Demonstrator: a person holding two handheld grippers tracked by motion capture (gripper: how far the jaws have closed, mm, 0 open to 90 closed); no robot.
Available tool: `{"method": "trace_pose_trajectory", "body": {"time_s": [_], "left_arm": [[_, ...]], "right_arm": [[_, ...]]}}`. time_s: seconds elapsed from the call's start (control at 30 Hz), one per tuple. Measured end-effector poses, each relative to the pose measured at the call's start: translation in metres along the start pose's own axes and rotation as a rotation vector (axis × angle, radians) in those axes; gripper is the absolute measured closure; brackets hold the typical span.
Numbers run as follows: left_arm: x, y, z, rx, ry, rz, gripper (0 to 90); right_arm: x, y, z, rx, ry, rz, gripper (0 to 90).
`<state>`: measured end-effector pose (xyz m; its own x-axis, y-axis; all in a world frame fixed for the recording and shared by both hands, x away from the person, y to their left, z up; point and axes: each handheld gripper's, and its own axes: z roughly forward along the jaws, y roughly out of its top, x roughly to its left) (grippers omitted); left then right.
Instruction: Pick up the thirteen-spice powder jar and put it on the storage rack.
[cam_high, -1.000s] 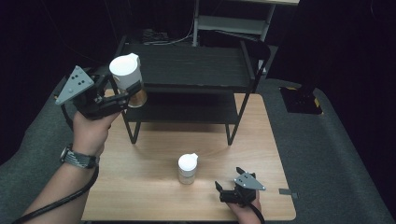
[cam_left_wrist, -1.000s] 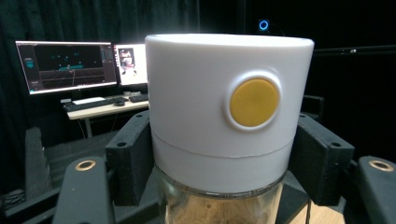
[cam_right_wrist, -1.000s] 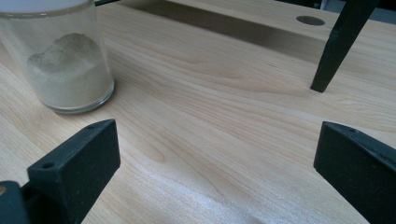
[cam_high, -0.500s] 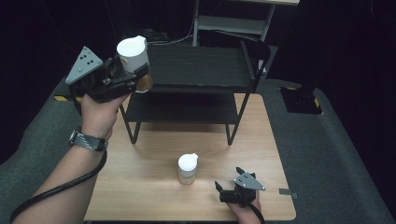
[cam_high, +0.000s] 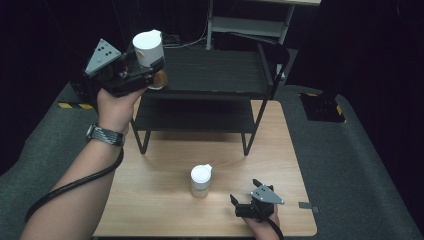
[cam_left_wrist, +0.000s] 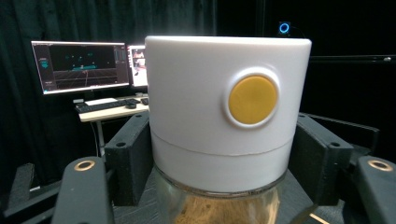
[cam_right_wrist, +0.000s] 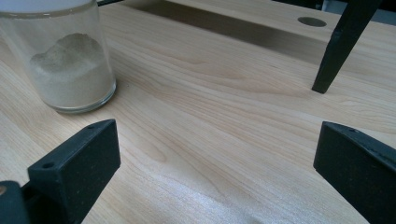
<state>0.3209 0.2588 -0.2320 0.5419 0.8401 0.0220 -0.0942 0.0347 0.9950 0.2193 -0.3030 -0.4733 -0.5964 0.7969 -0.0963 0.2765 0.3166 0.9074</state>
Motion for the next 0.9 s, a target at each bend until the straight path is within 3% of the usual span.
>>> {"method": "trace_pose_trajectory", "body": {"time_s": [0.4, 0.9], "left_arm": [[0.001, -0.003, 0.023, 0.033, 0.026, 0.002, 30.4], [0.005, -0.009, 0.03, 0.019, 0.016, -0.006, 30.3]], "right_arm": [[0.0, 0.0, 0.0, -0.001, 0.003, 0.004, 0.0], [0.0, -0.001, -0.001, -0.005, 0.002, 0.004, 0.0]]}}
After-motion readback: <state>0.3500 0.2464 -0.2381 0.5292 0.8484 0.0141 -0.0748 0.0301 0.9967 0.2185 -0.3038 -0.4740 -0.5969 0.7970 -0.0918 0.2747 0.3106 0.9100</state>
